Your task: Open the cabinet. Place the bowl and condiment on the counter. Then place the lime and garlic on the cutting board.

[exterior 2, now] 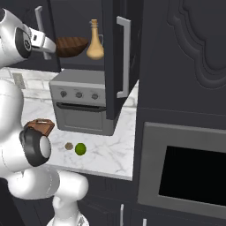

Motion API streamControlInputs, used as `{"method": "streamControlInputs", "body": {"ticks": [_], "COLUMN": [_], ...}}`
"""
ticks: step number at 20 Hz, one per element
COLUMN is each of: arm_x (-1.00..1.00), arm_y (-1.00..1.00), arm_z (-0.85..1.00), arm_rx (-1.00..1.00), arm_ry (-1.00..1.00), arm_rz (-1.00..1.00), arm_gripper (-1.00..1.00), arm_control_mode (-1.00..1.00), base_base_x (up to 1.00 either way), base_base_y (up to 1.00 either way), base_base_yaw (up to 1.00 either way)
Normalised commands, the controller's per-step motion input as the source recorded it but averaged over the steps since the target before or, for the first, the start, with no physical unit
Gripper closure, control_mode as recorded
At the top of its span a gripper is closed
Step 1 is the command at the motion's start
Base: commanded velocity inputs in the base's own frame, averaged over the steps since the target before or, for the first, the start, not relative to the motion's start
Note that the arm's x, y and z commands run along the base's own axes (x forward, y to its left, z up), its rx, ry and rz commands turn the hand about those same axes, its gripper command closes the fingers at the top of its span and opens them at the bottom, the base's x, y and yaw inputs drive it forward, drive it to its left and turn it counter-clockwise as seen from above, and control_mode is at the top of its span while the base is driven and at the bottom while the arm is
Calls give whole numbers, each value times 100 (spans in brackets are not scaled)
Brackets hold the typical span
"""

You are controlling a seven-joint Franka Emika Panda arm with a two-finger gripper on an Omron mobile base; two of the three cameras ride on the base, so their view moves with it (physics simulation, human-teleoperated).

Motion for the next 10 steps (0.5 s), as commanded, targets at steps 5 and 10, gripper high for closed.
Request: {"method": "streamControlInputs", "body": {"ticks": [5, 10], "arm_x": [-83, -92], "arm_y": [100, 100], "arm_z": [-1, 0], "arm_rx": [-5, -6], "arm_ry": [0, 0], "arm_rz": [17, 18], "arm_gripper": [100, 100], "arm_control_mode": [-100, -100], "base_base_x": [0, 0], "base_base_y": [0, 0], "base_base_yaw": [0, 0]}}
